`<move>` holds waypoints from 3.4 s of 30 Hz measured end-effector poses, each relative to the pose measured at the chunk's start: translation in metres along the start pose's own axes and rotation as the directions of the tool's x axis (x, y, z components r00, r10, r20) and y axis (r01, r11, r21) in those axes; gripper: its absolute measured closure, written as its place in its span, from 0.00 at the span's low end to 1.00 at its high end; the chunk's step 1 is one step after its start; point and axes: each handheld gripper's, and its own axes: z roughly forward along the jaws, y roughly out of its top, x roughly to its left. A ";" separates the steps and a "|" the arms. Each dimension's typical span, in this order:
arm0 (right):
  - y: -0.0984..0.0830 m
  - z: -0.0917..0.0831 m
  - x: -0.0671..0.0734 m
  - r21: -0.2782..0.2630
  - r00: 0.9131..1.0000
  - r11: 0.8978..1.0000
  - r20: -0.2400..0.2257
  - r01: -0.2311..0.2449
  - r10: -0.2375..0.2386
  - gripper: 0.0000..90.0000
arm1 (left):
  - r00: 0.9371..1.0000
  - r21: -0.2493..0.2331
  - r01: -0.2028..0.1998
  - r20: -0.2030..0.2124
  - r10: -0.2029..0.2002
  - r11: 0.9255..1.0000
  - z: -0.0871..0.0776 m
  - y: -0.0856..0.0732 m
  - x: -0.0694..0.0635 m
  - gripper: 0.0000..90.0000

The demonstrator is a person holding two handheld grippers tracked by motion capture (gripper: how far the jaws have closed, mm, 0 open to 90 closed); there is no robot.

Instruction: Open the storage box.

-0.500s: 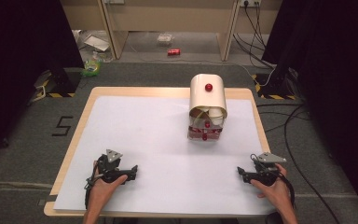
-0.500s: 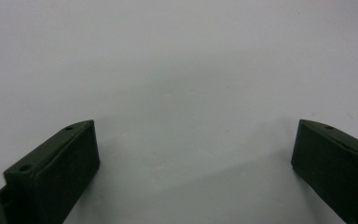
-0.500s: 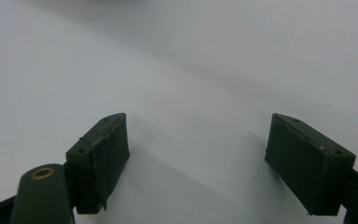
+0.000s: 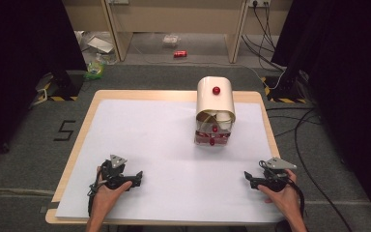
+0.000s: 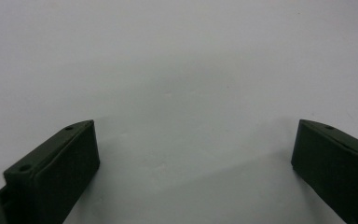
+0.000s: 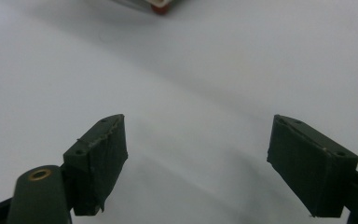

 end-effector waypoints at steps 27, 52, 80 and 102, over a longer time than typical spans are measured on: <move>0.040 0.021 0.053 -0.185 0.992 0.976 -0.037 0.113 -0.121 0.37 | 1.000 0.003 -0.002 -0.002 0.002 1.000 0.000 0.000 0.000 0.00; 0.069 0.059 0.090 -0.233 0.999 0.971 0.006 0.042 -0.041 0.67 | 1.000 0.002 -0.001 -0.001 0.001 1.000 0.000 0.000 0.000 0.00; 0.080 0.072 0.098 -0.225 0.993 0.968 0.070 0.111 -0.098 0.75 | 1.000 0.001 -0.001 -0.001 0.001 1.000 0.000 0.000 0.000 0.00; 0.076 0.083 0.097 -0.226 0.983 0.962 0.134 0.155 -0.127 0.82 | 1.000 0.001 -0.001 -0.001 0.001 1.000 0.000 0.000 0.000 0.00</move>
